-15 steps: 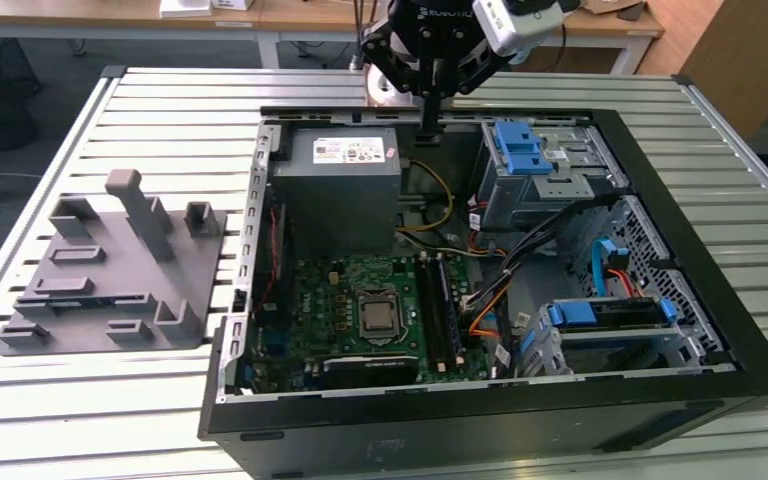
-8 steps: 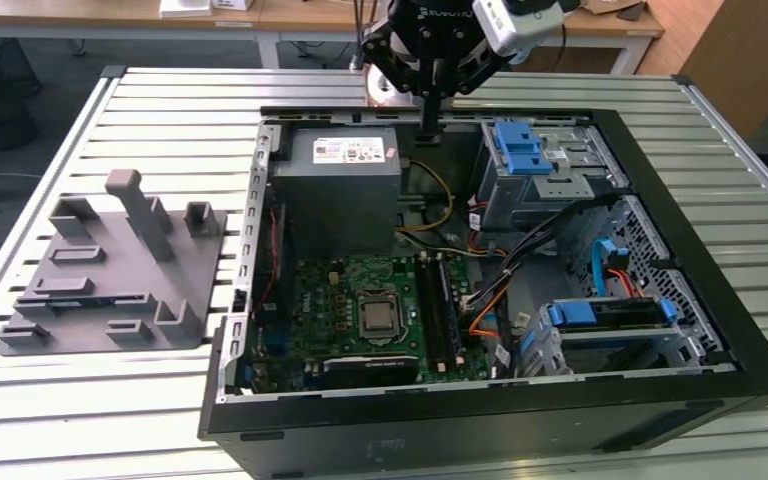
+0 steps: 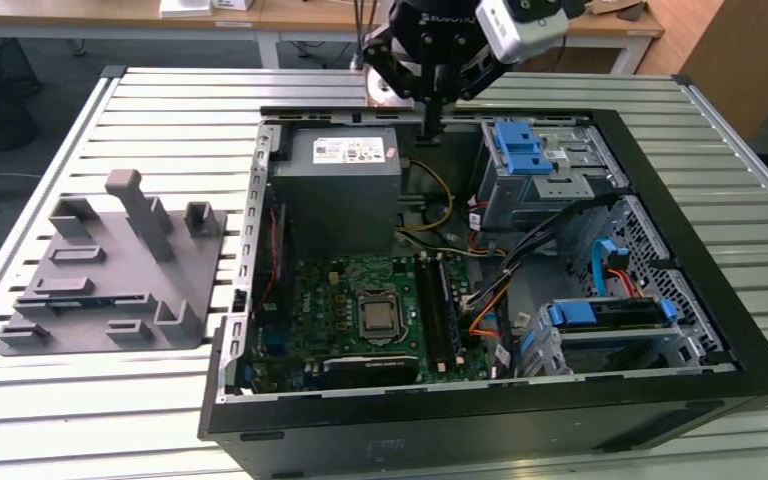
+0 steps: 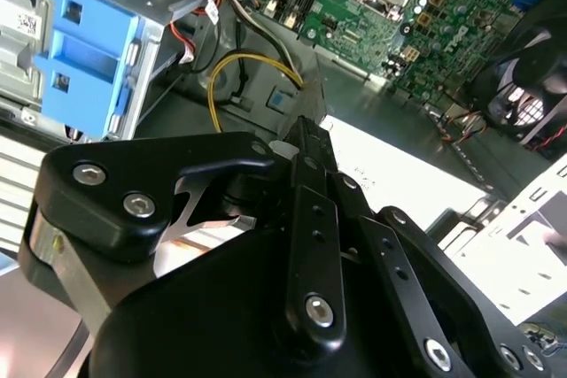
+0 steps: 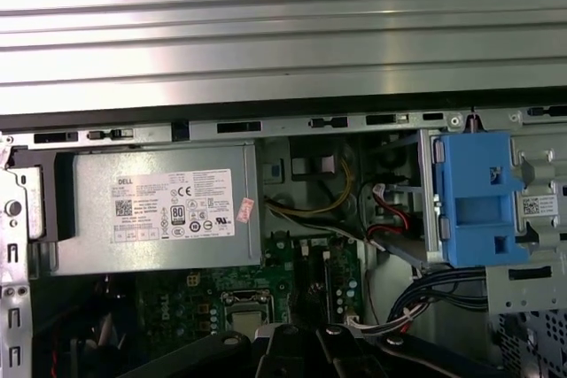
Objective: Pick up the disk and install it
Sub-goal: 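Insert the second disk wire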
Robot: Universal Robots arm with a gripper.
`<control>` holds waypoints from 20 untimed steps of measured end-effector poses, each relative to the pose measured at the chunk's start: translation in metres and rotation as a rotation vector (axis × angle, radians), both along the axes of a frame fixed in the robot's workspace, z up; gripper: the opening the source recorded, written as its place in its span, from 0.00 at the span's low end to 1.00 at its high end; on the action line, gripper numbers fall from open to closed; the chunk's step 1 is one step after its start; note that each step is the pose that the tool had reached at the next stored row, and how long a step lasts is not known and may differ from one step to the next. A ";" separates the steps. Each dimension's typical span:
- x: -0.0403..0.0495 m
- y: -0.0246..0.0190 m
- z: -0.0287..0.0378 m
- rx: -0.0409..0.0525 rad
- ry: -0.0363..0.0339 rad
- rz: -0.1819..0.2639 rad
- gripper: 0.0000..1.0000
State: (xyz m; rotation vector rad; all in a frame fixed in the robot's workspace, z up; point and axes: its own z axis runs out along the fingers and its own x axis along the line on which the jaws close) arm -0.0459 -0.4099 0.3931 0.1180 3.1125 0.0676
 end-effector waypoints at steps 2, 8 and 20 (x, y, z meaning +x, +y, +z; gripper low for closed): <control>0.0000 -0.0052 0.0000 0.0000 0.0000 0.000 0.11; 0.0004 -0.0235 -0.0005 0.0001 0.0000 0.000 0.11; 0.0382 -0.0278 -0.0017 -0.0001 0.0066 0.000 0.11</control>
